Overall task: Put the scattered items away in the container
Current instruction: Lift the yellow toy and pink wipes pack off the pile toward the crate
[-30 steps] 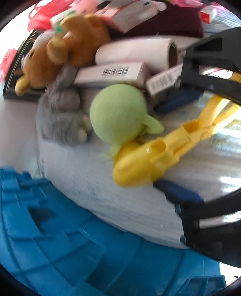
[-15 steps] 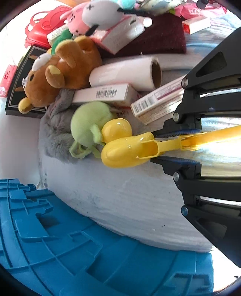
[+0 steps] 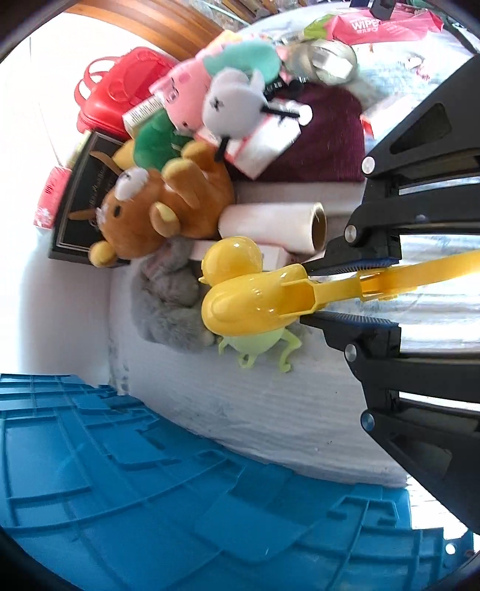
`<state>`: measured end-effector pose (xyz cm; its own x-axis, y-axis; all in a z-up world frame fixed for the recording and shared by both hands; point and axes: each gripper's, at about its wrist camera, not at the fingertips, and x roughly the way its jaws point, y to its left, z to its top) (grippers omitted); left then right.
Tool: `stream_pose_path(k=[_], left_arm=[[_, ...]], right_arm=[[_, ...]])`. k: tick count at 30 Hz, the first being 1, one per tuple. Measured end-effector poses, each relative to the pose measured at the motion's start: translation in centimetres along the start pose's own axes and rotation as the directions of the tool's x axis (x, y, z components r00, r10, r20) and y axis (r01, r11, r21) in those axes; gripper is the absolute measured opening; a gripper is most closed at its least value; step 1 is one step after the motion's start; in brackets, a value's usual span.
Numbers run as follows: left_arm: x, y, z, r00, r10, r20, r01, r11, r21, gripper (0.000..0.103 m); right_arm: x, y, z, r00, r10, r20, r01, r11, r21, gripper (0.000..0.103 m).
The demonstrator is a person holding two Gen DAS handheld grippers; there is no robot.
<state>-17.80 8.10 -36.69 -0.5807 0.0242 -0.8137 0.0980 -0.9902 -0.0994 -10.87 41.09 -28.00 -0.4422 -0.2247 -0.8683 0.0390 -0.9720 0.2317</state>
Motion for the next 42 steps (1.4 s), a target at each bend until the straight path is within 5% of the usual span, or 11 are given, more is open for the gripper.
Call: stream_pose_path(k=[24, 42], left_arm=[[-10.8, -1.6, 4.2, 0.993, -0.077, 0.084, 0.07, 0.994, 0.08, 0.019], [-17.8, -5.1, 6.4, 0.981, -0.13, 0.144, 0.105, 0.98, 0.172, 0.019]], right_arm=[[-9.4, 3.3, -0.1, 0.991, 0.023, 0.13, -0.022, 1.0, -0.002, 0.066], [-16.1, 4.1, 1.4, 0.961, 0.019, 0.275, -0.023, 1.0, 0.012, 0.066]])
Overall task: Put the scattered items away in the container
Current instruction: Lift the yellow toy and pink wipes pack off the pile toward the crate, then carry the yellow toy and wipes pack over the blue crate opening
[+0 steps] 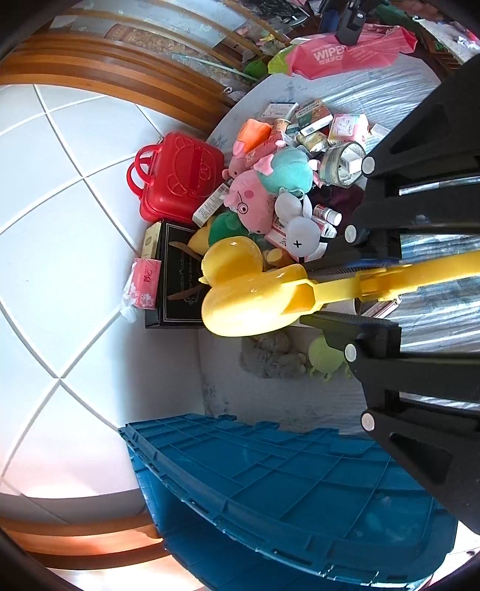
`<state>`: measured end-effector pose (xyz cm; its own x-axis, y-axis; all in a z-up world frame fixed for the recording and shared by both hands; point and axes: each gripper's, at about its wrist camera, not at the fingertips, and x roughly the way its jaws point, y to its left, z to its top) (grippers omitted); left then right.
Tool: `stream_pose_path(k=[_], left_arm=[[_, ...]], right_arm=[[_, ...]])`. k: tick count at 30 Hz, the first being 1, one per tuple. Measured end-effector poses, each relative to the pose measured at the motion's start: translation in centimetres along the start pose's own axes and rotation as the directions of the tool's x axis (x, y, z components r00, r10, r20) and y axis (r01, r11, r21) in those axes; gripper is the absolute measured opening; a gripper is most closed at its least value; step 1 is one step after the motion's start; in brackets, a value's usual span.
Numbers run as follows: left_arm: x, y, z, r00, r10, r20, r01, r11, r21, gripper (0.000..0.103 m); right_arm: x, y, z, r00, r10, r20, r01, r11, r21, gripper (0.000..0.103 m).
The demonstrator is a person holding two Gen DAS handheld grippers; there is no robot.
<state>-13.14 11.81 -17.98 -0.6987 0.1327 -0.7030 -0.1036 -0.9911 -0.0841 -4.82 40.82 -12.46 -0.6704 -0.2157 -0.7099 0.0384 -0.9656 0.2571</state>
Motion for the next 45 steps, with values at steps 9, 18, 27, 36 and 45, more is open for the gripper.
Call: stream_pose_path(k=[9, 18, 27, 36, 45], left_arm=[[-3.4, -1.4, 1.1, 1.0, -0.011, 0.029, 0.01, 0.999, 0.036, 0.019], [-6.0, -1.8, 2.0, 0.999, -0.023, 0.048, 0.02, 0.998, 0.063, 0.019], [-7.8, -1.2, 3.0, 0.995, -0.068, 0.072, 0.063, 0.995, 0.077, 0.019], [-10.2, 1.8, 4.4, 0.988, -0.099, 0.118, 0.089, 0.992, 0.084, 0.019], [-12.0, 7.4, 5.0, 0.983, -0.092, 0.157, 0.088, 0.996, 0.032, 0.019]], right_arm=[[-3.1, 0.5, 1.0, 0.998, -0.029, 0.062, 0.029, 1.0, 0.001, 0.066], [-5.0, 1.8, 1.4, 0.994, -0.062, 0.095, 0.062, 0.998, 0.003, 0.066], [-6.6, 3.8, 2.1, 0.987, -0.102, 0.126, 0.102, 0.995, 0.009, 0.066], [-6.5, 7.0, 3.1, 0.982, -0.108, 0.153, 0.106, 0.994, 0.015, 0.066], [-5.0, 11.6, 4.4, 0.983, -0.108, 0.151, 0.111, 0.994, -0.013, 0.066]])
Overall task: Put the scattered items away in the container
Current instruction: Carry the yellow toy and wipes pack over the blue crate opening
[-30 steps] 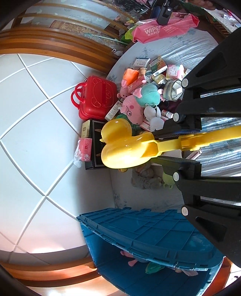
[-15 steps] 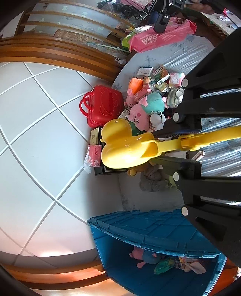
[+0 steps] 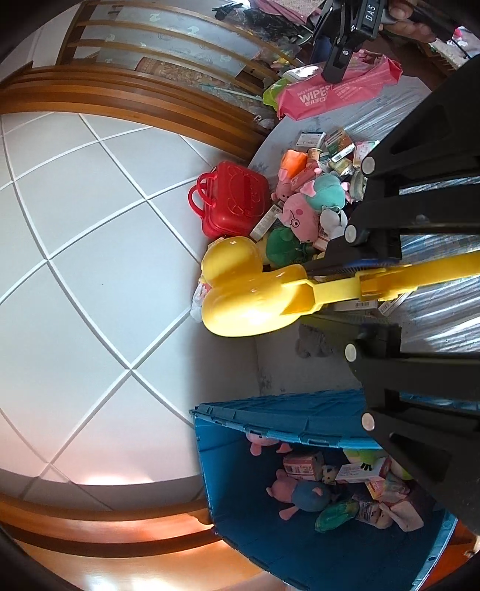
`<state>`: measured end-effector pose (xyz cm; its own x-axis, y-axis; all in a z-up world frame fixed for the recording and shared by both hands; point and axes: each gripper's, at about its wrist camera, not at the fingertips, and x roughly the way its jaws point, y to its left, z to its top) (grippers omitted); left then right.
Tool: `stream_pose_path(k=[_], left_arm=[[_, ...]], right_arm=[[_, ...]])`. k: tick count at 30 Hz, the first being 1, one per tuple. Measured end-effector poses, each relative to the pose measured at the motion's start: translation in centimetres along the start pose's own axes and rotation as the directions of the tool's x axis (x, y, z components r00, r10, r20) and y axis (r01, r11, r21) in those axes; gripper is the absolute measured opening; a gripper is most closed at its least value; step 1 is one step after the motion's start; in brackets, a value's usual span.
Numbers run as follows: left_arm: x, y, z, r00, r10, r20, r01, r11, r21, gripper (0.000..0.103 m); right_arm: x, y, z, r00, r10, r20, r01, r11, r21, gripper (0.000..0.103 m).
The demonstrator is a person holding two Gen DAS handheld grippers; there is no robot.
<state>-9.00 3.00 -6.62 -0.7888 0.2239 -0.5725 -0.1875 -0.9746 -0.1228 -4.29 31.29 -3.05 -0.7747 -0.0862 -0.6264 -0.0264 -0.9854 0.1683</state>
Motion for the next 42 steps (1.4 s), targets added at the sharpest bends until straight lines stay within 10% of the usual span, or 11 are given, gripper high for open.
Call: stream_pose_path(k=[42], left_arm=[[-6.9, 21.6, 0.0, 0.991, 0.115, 0.075, -0.107, 0.989, -0.099, 0.019]], right_arm=[[5.4, 23.2, 3.7, 0.989, 0.143, 0.027, -0.138, 0.981, -0.139, 0.066]])
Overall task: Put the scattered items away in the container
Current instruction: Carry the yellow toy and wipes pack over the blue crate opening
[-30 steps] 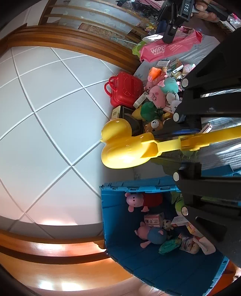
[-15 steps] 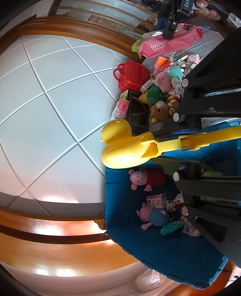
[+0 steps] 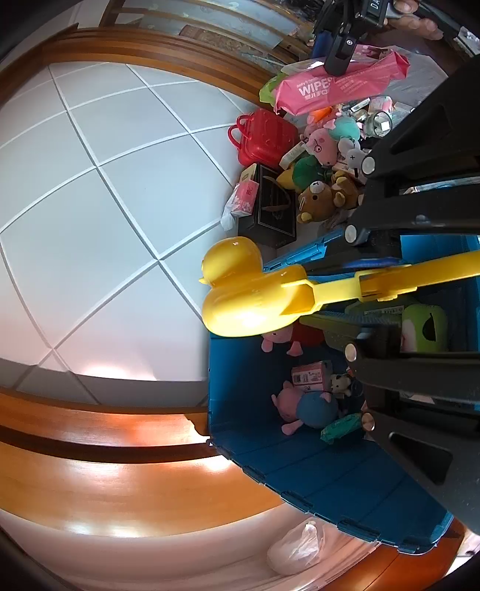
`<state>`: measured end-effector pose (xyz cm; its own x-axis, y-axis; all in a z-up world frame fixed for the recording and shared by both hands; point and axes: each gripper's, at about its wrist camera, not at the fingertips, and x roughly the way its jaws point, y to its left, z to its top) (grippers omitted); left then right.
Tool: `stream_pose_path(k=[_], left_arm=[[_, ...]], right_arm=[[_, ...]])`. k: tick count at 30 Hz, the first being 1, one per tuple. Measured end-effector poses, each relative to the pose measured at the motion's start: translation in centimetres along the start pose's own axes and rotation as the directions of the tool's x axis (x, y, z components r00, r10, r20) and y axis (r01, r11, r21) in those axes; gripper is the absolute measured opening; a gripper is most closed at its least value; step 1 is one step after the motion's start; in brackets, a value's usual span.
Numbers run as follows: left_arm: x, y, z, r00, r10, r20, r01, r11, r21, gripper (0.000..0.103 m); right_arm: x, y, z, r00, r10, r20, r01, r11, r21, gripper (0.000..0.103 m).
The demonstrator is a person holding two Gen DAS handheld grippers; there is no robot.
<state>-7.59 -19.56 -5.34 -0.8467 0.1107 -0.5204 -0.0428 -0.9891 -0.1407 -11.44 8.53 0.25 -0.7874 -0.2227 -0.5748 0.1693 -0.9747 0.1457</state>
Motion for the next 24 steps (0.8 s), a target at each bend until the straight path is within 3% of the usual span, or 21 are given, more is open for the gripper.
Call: stream_pose_path(k=[24], left_arm=[[0.7, 10.7, 0.2, 0.999, 0.05, -0.006, -0.051, 0.996, -0.075, 0.019]], right_arm=[[8.3, 13.8, 3.1, 0.994, 0.104, -0.036, -0.108, 0.985, -0.136, 0.066]])
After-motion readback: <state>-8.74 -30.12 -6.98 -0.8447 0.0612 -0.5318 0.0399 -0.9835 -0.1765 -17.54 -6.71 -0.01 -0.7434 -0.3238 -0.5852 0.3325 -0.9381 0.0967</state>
